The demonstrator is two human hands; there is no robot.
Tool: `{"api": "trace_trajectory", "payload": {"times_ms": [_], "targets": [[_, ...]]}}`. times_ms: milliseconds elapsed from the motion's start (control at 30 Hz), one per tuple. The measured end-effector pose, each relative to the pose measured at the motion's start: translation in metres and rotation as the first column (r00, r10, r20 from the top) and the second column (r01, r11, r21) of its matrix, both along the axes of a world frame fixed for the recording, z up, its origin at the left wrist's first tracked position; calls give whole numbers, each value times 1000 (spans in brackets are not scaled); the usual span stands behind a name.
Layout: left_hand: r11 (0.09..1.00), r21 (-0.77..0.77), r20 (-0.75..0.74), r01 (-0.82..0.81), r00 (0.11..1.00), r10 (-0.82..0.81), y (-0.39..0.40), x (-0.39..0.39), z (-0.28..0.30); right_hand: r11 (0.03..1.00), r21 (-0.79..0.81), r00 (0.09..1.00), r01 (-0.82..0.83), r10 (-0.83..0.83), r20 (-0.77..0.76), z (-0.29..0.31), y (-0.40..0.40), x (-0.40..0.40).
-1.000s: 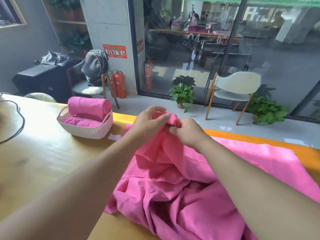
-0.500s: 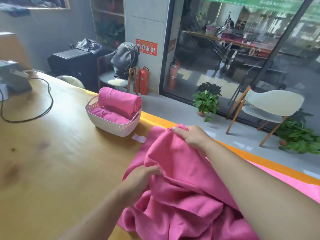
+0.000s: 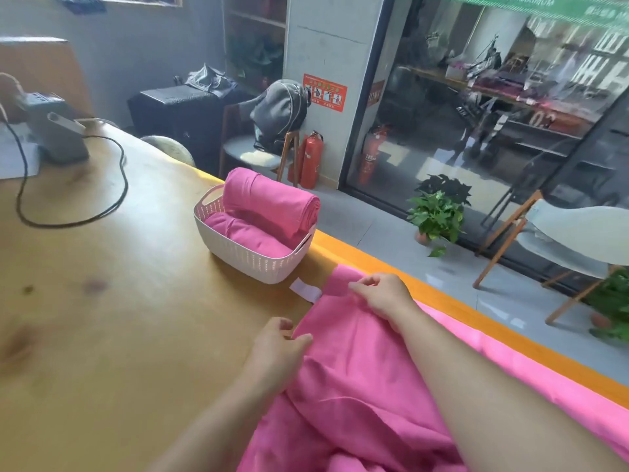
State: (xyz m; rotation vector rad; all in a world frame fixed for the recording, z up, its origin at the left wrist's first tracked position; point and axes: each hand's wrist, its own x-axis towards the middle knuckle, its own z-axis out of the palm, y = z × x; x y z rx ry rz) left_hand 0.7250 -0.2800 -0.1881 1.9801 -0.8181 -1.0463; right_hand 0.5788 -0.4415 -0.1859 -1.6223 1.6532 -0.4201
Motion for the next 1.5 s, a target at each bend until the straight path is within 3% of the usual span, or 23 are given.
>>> {"api": "trace_trajectory", "payload": {"times_ms": [133, 300, 433, 600, 800, 1000, 1300, 1400, 1500], "targets": [[996, -16, 236, 85, 968, -79, -16, -14, -4, 986, -95, 983, -138, 124, -138, 1, -19, 8], [991, -68, 354, 112, 932, -81, -34, -12, -11, 977, -202, 986, -63, 30, -164, -3, -37, 13], [984, -124, 377, 127, 924, -71, -66, -13, -12, 981, -135, 965, -140, 105, -240, -14, -37, 9], [989, -33, 464, 145, 878, -114, -85, -19, -24, 969, -161, 934, -188, 126, -335, -19, -44, 10], [986, 31, 482, 162, 862, -156, -98, -13, -25, 979, -172, 907, -108, 26, -421, -23, -51, 15], [990, -8, 511, 143, 851, -119, -95, -14, -28, 941, -287, 931, -178, 67, -359, -24, -47, 17], [975, -2, 569, 223, 802, -183, -87, -16, -29, 964, -215, 904, -154, 49, -425, -21, -47, 23], [976, 10, 554, 217, 812, -187, -88, -16, -27, 875, -414, 860, -251, 5, -510, -18, -41, 21], [978, 27, 547, 206, 816, -187, -91, -15, -29, 638, -631, 872, -441, 138, -469, -24, -32, 20]]}}
